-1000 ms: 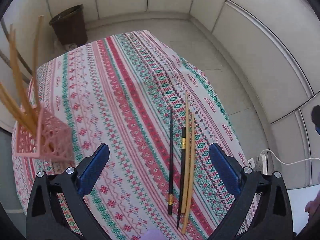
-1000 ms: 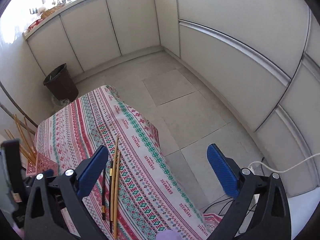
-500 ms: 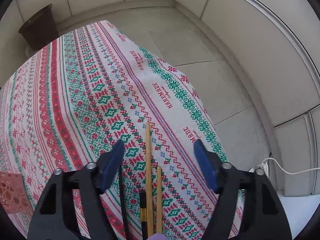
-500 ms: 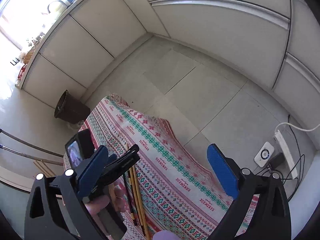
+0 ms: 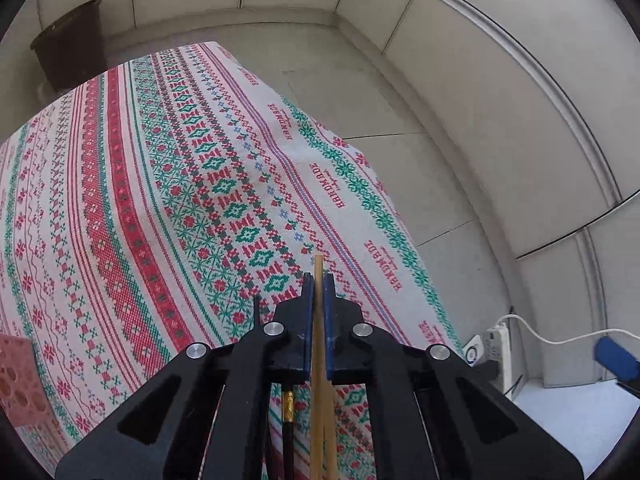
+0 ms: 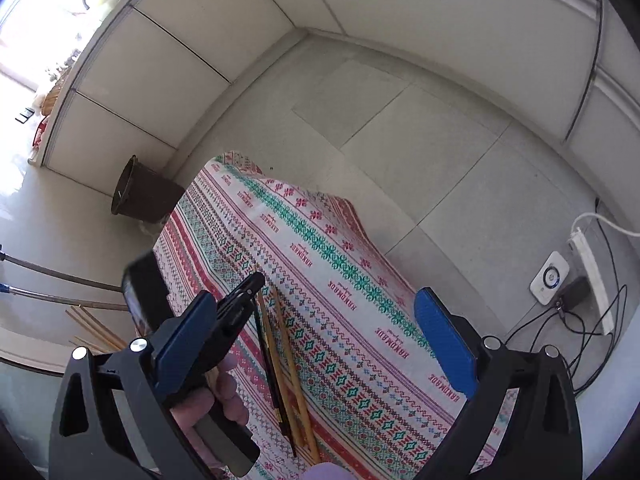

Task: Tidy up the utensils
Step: 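Lift both held chopsticks and carry them over the pink basket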

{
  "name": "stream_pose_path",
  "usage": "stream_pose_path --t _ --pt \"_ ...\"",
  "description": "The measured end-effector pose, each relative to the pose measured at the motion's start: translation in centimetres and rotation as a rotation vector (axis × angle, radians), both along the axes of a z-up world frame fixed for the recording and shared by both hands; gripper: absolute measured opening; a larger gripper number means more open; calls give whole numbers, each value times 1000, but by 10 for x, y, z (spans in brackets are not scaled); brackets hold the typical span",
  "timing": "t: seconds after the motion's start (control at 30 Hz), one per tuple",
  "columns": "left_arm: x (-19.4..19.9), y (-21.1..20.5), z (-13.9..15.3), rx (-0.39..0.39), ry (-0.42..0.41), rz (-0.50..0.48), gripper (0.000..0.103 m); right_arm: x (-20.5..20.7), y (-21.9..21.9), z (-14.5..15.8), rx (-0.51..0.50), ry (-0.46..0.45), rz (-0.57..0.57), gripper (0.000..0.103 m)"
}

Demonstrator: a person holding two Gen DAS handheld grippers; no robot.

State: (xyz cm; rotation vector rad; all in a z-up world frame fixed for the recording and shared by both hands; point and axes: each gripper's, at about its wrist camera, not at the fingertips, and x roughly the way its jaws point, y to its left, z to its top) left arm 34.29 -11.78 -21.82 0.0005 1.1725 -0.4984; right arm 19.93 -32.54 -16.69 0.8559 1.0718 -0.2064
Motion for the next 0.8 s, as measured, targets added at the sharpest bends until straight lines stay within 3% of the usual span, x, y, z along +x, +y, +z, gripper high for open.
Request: stream_pose_path --t 0.2,0.33,0.47,0.57,0.63,0.8 --pt "-39 16 40 1 -59 -55 4 11 13 -27 46 56 17 96" --pt "-75 40 68 29 -109 -71 4 29 36 -36 -61 64 49 96" --pt "-113 95 95 -59 -147 -16 4 49 65 -56 -108 105 116 91" --pt "-139 130 114 -86 -189 36 4 61 85 -71 -185 141 152 78" --pt "-150 146 129 -96 -240 47 4 66 92 -80 -197 145 163 59" --pt "-165 168 152 -134 -320 59 4 75 110 -92 -197 156 190 46"
